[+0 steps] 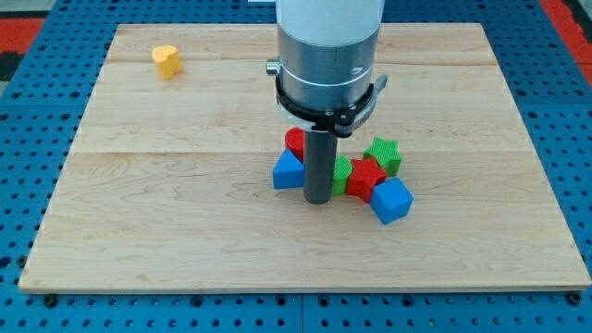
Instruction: Move green circle on right side of yellow hexagon
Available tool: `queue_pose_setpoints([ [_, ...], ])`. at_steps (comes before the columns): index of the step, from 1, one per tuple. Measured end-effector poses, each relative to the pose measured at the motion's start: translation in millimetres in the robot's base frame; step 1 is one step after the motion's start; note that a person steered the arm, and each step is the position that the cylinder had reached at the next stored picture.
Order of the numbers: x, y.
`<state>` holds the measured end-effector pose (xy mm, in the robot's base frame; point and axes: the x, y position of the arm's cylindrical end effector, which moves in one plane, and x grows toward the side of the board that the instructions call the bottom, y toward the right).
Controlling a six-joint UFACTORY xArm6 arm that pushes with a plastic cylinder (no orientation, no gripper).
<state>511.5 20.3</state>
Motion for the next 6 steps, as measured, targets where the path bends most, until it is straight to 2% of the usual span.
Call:
queue_pose_setpoints([
  [2,18.7,-1.2],
  [3,14.1,11.2],
  [6,-36.7,24.3],
])
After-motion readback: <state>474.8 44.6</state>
